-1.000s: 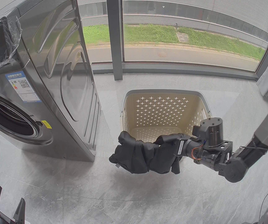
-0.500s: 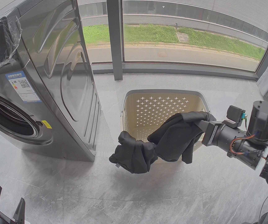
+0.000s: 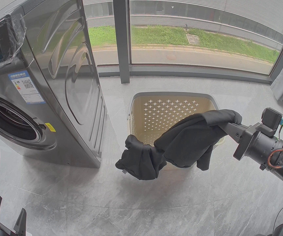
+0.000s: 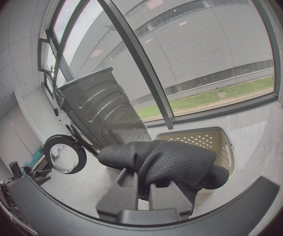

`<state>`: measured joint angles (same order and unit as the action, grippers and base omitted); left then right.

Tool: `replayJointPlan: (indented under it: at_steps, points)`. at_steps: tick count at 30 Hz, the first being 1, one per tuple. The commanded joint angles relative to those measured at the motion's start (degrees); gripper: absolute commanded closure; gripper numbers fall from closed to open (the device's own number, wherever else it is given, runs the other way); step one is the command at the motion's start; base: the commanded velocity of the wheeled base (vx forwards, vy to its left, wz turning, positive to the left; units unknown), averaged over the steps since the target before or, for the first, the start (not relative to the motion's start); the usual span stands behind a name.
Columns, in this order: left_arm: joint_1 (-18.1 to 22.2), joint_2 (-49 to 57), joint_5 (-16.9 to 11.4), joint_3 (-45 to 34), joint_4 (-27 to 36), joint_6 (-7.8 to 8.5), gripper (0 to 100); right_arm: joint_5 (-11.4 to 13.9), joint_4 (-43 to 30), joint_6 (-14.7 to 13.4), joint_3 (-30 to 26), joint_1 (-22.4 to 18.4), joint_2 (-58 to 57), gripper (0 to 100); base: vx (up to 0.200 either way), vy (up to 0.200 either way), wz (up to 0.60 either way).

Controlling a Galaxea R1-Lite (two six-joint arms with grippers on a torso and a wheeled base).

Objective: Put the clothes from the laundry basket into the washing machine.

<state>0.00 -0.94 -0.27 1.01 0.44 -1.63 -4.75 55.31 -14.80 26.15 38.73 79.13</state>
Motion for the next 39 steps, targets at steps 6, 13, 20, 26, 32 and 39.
replayJointPlan:
  at_steps: [6,13,20,26,32,39]
  points:
    - [0.0,0.8,0.0,-0.8,0.0,0.05,0,0.6,2.2,0.1,-0.2,0.1,-0.9,100,-0.2,0.0,0.0]
    - [0.0,0.8,0.0,-0.8,0.0,-0.04,0,1.2,2.2,0.2,-1.5,0.2,0.8,100,-0.057,0.0,0.0]
    - [0.0,0.8,0.0,-0.8,0.0,0.05,0,1.2,2.2,0.1,-1.3,0.3,1.2,100,0.0,0.057,0.0]
    - [-0.1,0.8,-0.1,-0.8,0.0,0.23,0,1.0,2.3,-0.1,-1.3,0.9,2.5,100,0.0,0.2,0.0]
    - [0.0,0.8,-0.1,-0.8,0.0,0.23,0,0.9,2.9,-0.3,-1.4,1.1,4.1,100,0.0,0.2,0.0]
    - [-0.1,0.8,-0.1,-0.8,0.0,0.32,0,1.1,5.5,-0.2,-1.5,1.1,4.2,100,0.0,0.2,0.0]
